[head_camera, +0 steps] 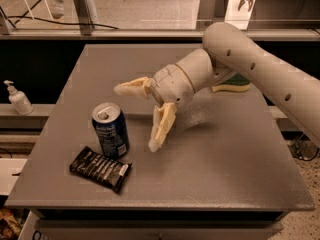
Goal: Move pepsi can near rxbar chocolate
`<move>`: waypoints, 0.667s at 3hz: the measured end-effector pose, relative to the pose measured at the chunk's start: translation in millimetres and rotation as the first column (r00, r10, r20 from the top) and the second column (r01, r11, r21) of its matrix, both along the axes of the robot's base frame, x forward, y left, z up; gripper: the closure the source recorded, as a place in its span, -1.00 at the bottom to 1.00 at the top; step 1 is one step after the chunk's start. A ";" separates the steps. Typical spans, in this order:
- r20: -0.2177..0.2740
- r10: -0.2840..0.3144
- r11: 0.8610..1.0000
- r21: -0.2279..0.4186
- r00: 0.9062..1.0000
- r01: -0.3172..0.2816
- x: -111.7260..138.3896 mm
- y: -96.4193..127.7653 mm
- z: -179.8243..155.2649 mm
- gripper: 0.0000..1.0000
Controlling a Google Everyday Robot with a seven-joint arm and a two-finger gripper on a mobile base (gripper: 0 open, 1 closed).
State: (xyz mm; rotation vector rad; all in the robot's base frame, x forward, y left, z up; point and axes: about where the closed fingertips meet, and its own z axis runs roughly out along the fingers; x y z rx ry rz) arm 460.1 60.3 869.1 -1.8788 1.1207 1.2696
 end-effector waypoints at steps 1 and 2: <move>0.031 -0.073 0.997 0.032 0.997 0.072 24.8 -27.3 10.0 -1.00; 0.062 -0.150 0.987 0.072 0.987 0.145 50.4 -57.4 23.3 -1.00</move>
Offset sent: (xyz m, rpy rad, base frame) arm 0.0855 -0.1050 0.0423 0.1167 -0.1135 -0.2540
